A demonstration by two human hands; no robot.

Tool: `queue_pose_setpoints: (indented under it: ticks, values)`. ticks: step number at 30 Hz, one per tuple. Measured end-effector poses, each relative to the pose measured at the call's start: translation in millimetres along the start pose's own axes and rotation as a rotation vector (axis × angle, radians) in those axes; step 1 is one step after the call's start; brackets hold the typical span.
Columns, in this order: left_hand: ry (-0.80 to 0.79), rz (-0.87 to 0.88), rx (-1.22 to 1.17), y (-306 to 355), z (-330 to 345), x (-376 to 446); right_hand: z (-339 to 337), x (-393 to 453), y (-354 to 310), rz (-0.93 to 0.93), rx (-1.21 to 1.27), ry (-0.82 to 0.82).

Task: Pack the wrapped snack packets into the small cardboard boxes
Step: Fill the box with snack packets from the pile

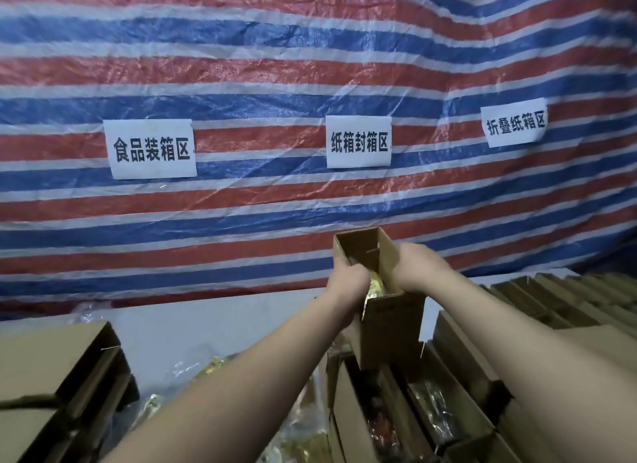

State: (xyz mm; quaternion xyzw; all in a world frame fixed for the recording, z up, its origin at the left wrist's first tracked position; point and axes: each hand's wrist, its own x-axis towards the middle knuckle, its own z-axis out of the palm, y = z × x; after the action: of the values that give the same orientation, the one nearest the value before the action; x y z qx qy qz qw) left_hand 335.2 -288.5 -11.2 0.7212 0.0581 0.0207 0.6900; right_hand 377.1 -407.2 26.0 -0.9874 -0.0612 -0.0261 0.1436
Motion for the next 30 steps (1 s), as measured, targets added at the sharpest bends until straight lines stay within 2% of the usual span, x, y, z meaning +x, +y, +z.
queue_pose_setpoints:
  ticks: [11, 20, 30]
  values:
    - [0.004, -0.138, 0.073, -17.1, 26.6, 91.9, 27.4, 89.8, 40.8, 0.027, 0.077, 0.054]
    - [-0.024, -0.187, 0.061, -29.7, 32.0, 112.0, 47.8, 116.1, 53.6, 0.044, 0.070, 0.042]
    - [-0.038, -0.234, 0.214, -28.2, 29.0, 126.3, 48.6, 126.6, 51.7, 0.107, 0.055, -0.031]
